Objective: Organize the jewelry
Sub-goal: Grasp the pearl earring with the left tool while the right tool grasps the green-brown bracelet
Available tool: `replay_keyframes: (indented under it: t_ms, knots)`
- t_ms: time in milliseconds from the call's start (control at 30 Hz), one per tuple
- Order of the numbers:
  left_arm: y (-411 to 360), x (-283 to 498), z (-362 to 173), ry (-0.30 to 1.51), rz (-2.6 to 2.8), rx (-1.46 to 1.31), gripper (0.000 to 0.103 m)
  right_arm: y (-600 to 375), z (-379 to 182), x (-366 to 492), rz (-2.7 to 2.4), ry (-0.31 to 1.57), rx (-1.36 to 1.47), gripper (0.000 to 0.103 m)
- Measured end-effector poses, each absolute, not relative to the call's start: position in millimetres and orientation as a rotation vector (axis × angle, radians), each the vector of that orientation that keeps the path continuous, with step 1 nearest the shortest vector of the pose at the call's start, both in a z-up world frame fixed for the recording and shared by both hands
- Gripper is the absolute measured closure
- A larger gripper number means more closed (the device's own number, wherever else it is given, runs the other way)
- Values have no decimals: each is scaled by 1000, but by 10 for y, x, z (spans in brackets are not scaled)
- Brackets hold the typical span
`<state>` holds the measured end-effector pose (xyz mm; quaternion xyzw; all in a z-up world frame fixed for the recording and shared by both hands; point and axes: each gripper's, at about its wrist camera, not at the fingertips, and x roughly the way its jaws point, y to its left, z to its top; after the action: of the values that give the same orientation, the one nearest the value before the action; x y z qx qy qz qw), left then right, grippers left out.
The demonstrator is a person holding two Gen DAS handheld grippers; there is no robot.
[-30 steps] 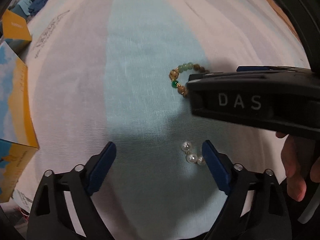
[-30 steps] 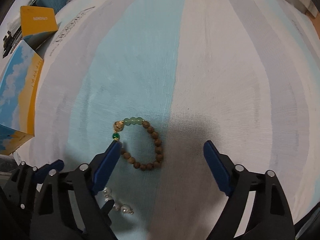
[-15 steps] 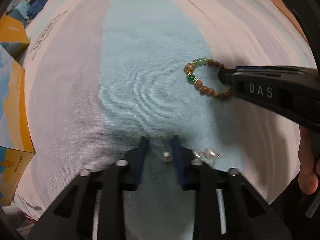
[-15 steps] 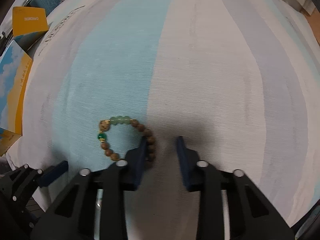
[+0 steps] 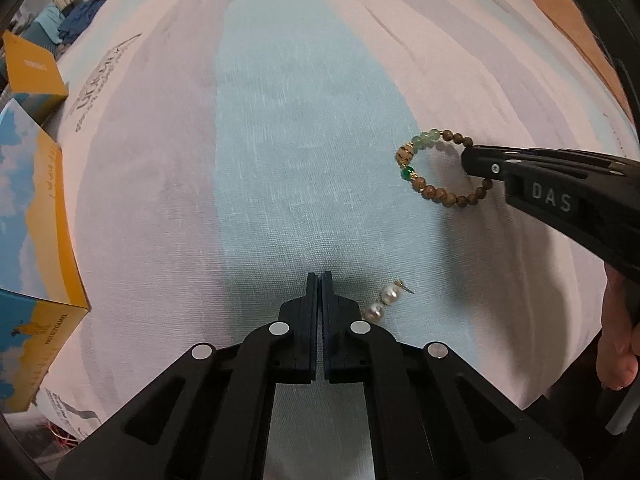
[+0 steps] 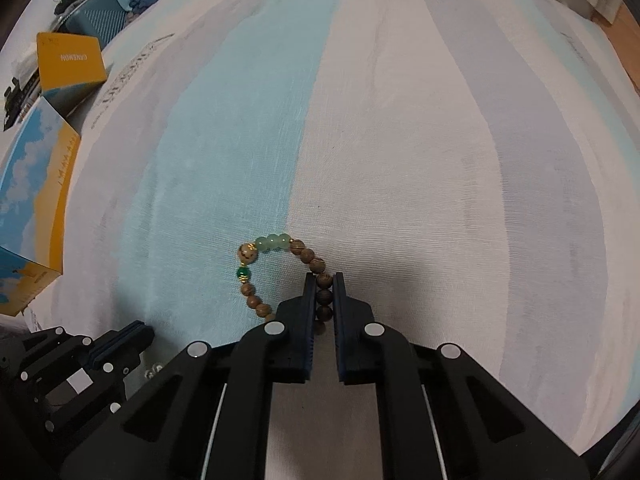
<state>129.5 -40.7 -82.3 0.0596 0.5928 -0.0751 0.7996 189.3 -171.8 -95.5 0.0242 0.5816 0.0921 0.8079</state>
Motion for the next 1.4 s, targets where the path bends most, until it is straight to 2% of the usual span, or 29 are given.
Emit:
replay_keyframes:
  t_ms: [300, 400, 433, 467, 500, 533, 800, 900, 1133, 1300, 1367, 1400]
  knots:
    - [-420, 1264, -708, 1263, -167, 135, 102, -1761, -785, 1842, 204, 1213, 66, 96]
    - [-456, 1216, -702, 1275, -187, 140, 96, -1771, -792, 1827, 199, 1216, 61, 96]
    - [-476, 1192, -696, 1270, -189, 152, 79, -1777, -801, 1817, 198, 1218, 60, 96]
    - [-510, 1150, -680, 1255, -193, 171, 65, -1783, -819, 1813, 196, 1221, 62, 96]
    - [-542, 1123, -677, 1248, -197, 184, 41, -1758, -840, 1822, 195, 1224, 63, 96]
    - [-564, 1099, -677, 1245, -200, 194, 38, -1754, -860, 1826, 194, 1229, 64, 96]
    - [-663, 1039, -891, 1285, -216, 267, 38, -1768, -944, 1838, 190, 1246, 74, 96]
    - [-699, 1046, -969, 1290, -224, 282, 41, -1781, -953, 1841, 187, 1248, 75, 96]
    - [-716, 1037, -1022, 1324, -308, 216, 81, -1804, -969, 1847, 187, 1250, 76, 96]
    - [-706, 1034, -963, 1318, -301, 208, 77, -1807, -979, 1838, 188, 1252, 70, 96]
    - [-723, 1030, -928, 1301, -288, 226, 60, -1814, -981, 1830, 187, 1252, 74, 96]
    - [-721, 1019, -907, 1289, -275, 234, 44, -1815, -984, 1828, 187, 1253, 75, 96]
